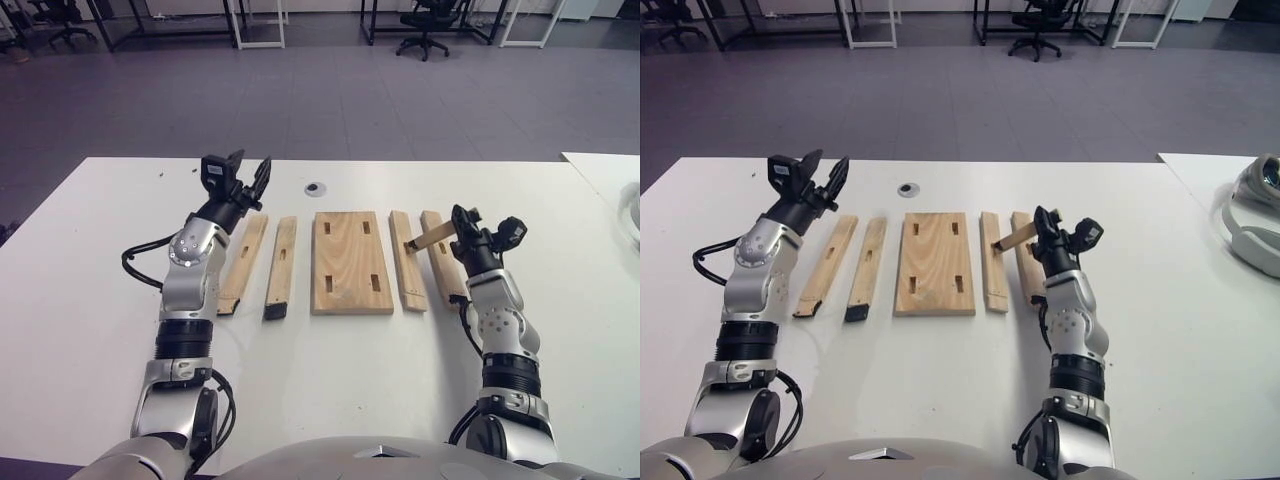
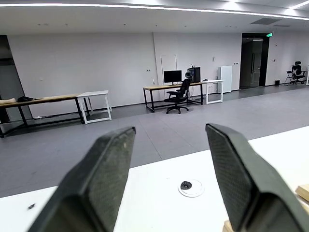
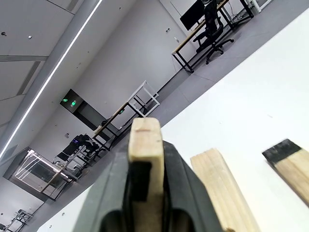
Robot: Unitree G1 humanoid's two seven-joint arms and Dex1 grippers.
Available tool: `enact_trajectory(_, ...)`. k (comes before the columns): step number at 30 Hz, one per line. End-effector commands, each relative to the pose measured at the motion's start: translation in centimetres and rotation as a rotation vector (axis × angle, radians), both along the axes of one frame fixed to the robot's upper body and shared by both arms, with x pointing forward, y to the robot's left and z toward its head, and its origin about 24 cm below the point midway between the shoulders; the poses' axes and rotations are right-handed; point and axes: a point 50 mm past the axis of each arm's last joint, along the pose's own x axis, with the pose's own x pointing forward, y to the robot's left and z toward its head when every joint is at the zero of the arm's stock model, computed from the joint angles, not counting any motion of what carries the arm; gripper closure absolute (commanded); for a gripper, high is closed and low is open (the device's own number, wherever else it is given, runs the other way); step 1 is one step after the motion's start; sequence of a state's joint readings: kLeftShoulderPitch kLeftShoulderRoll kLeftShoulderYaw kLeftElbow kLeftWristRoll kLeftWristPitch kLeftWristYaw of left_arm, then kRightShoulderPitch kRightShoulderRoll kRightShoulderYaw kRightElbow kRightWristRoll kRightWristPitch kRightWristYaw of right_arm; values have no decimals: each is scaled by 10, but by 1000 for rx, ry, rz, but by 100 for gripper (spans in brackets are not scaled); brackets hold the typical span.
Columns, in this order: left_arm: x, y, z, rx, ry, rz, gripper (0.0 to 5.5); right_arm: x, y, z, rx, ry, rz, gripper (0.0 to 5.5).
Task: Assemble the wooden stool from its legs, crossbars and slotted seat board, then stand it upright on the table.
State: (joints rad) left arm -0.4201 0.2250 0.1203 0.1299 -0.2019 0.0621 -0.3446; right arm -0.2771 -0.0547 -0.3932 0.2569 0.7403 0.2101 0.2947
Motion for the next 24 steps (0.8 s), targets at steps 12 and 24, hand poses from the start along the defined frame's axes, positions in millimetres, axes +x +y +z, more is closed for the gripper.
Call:
enact_trajectory(12,0,-6,-11,18,49,-9,283,16,11,-5,-81,38,25,508)
enact_trajectory(24,-5,-3,-17,43,66,2,283,-11,24,-46,-535,251,76,508)
